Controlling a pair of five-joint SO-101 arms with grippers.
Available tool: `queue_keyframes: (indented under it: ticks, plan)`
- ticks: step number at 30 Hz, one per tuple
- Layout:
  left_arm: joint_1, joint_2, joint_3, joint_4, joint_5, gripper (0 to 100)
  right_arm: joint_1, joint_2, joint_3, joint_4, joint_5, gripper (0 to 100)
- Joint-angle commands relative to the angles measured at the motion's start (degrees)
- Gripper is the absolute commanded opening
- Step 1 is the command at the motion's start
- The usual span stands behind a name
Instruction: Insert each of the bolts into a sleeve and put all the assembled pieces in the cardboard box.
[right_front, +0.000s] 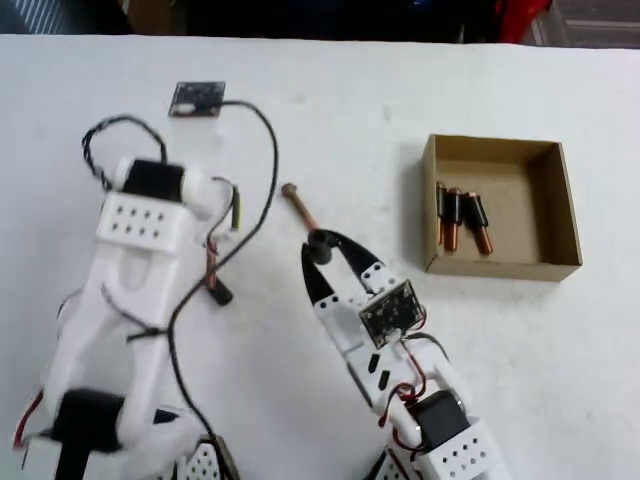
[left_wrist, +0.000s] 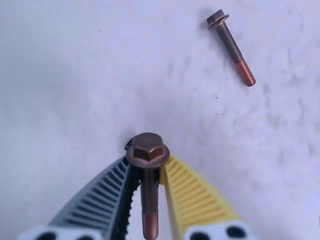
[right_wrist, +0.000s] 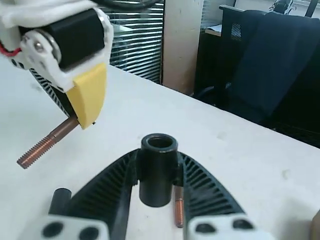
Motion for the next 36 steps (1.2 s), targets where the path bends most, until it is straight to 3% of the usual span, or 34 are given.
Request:
queue_keyframes:
  ticks: [1,9,15,26,33,36]
  plan:
    - [-0.04,-8.31,4.75,-6.07,-0.44,2,-0.57,-0.57,0.53,1.10,0.00,1.7]
    - [-0.04,-18.77,9.85,-12.57,-0.44,2,-1.01,-0.57,0.53,2.68,-0.62,1.7]
    - [0.04,-27.21,13.98,-17.93,-0.44,2,-7.08,-0.66,0.53,2.86,-0.62,1.7]
    - [0.13,-46.11,30.07,-32.79,-0.44,2,-7.78,-0.66,0.53,2.59,-0.62,1.7]
    - [6.81,-56.66,34.64,-37.89,-0.44,2,-7.52,-0.66,0.53,0.75,-0.70,1.7]
    - [9.36,-57.45,34.37,-39.38,-0.35,2,-7.43,-0.66,0.53,0.66,-5.54,1.7]
